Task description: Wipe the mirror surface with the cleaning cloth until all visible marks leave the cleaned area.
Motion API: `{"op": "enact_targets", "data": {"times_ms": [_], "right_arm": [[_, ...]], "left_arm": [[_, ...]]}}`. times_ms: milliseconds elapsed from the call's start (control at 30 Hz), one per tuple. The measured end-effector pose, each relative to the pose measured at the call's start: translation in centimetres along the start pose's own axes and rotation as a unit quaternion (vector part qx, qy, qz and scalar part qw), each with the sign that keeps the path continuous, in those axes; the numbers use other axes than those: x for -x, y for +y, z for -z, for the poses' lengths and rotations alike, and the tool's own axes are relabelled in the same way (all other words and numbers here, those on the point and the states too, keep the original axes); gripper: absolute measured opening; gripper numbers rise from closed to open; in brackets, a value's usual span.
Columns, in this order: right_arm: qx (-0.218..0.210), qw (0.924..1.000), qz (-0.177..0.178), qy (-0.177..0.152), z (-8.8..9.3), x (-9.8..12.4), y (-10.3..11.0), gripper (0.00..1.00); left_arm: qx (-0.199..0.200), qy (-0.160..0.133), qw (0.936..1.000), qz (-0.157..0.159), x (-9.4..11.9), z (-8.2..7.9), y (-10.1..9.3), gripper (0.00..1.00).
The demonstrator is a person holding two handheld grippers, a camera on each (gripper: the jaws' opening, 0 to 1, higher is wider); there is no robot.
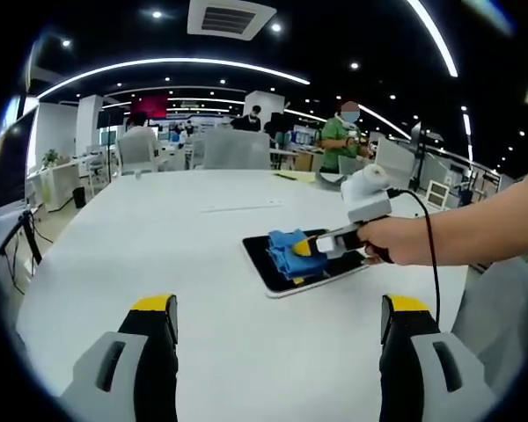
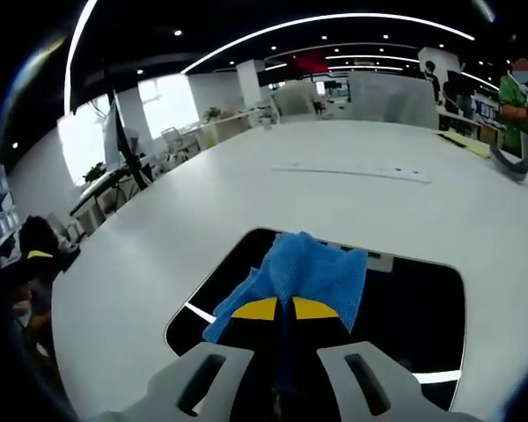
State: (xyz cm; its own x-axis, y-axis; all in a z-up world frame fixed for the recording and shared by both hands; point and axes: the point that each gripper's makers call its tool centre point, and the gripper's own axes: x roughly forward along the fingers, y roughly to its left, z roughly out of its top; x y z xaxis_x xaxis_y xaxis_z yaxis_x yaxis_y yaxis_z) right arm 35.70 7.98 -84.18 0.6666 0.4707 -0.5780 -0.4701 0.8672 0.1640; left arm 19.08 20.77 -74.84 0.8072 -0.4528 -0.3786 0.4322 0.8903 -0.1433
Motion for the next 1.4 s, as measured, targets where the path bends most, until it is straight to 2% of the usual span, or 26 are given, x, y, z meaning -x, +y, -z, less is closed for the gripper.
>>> {"op": "enact_targets", "data": {"times_ms": [500,800,1067,1400], "right_arm": [[0.016,0.9995,-0.025,0.008,-0.4,-1.3,2.8,0.0],[0.026,0.999,-0.034,0.013,-0.5,-2.0,4.5,0.0],[0.052,0.9979,-0.035,0.016,-0.5,-2.2,4.8,0.0],[0.049,0.9978,-0.045,0.006,-0.5,-2.1,4.7,0.0]], "left_arm": [[0.007,0.0,0.9999,-0.01,0.5,0.4,0.7,0.97],[0.007,-0.001,1.0,-0.007,0.4,0.4,0.4,0.97],[0.01,-0.001,0.9999,-0.01,0.4,0.4,0.8,0.97],[0.008,0.001,1.0,-0.005,0.2,0.4,0.3,0.96]]}}
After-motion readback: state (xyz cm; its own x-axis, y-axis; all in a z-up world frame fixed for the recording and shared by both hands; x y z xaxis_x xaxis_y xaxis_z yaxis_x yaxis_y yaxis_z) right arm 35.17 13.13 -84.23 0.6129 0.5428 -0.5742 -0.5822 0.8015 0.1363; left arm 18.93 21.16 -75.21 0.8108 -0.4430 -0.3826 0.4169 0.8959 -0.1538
